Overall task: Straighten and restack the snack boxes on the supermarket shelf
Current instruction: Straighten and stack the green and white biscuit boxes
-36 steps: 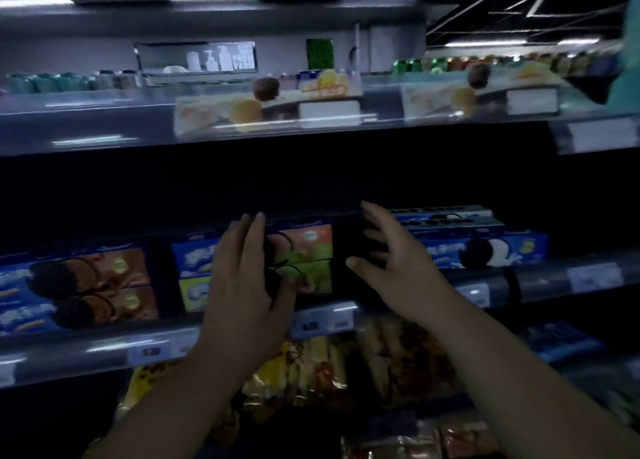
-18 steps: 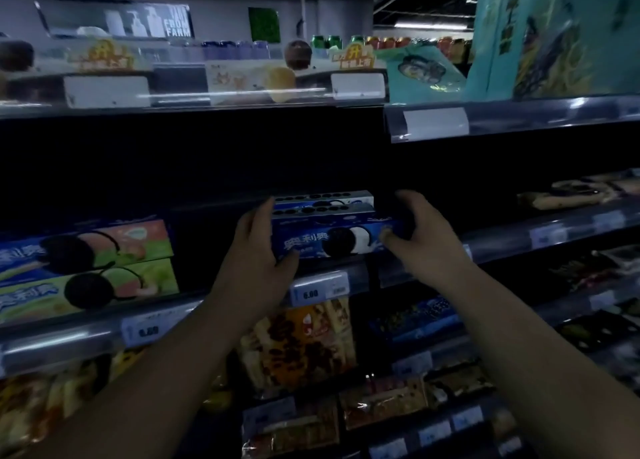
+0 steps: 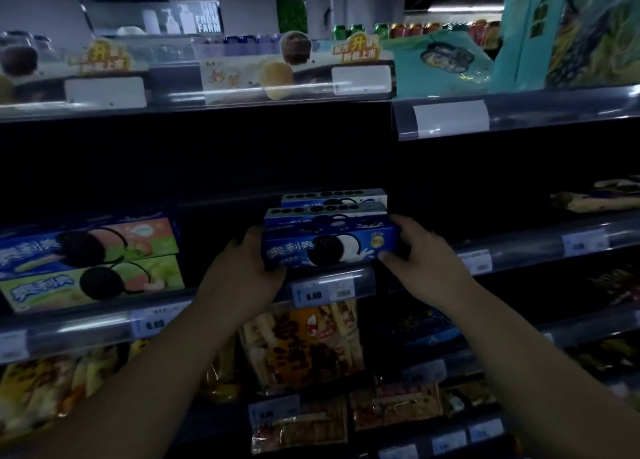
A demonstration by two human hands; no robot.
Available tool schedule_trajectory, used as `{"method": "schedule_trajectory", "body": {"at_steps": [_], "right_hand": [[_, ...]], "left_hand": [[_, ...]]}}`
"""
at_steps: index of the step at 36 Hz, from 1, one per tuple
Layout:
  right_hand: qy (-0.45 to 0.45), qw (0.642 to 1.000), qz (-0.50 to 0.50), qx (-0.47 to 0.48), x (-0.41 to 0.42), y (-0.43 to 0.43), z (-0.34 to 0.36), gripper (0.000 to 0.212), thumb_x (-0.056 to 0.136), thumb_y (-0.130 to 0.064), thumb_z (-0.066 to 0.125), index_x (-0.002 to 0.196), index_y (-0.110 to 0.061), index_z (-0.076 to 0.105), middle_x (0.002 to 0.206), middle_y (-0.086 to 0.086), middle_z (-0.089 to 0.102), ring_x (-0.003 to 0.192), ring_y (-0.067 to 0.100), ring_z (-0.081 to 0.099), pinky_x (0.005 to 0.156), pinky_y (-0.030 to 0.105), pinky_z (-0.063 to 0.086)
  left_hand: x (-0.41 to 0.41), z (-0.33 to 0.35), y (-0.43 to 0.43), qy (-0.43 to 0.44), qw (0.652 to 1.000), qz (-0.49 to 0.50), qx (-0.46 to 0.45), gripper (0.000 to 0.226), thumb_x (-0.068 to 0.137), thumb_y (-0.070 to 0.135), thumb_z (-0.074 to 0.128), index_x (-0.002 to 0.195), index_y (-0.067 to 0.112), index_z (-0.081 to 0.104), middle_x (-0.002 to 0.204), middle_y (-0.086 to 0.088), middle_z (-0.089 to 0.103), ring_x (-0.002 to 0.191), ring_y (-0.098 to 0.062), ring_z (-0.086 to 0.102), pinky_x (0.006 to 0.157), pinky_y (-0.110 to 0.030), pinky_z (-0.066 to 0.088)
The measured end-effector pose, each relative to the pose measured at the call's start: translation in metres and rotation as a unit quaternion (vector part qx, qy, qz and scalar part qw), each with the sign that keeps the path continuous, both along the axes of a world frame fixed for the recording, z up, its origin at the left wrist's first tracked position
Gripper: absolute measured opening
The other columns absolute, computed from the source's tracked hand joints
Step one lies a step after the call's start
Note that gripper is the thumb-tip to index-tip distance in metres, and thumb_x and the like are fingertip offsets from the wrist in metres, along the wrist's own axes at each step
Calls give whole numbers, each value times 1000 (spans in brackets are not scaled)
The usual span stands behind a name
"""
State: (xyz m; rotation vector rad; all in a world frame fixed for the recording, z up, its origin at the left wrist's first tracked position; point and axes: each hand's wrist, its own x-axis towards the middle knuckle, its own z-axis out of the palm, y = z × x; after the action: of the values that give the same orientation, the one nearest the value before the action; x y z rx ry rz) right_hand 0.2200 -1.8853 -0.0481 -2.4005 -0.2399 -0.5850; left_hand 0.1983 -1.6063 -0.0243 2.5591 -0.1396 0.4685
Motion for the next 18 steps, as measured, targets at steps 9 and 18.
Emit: {"method": "schedule_trajectory", "body": {"at_steps": [9,18], "right_hand": [[40,992,86,81,1,11,16,45,90,-43,62,133,-33,50,124,-13,54,115,3,48,87,22,40],[100,981,96,134,72,-9,46,47,82,-6,73,122,-26,60,119,1,66,105,17,63,98,36,50]], "left_hand": [[-16,0,8,-130,985,-2,116,61,79,47,58,129,14,51,141,-14,44,131,-35,39,105,-48,38],[-12,-9,2,-142,975,-47,165,61,78,35,60,138,22,52,134,-6,59,124,-29,53,107,-57,37]]}}
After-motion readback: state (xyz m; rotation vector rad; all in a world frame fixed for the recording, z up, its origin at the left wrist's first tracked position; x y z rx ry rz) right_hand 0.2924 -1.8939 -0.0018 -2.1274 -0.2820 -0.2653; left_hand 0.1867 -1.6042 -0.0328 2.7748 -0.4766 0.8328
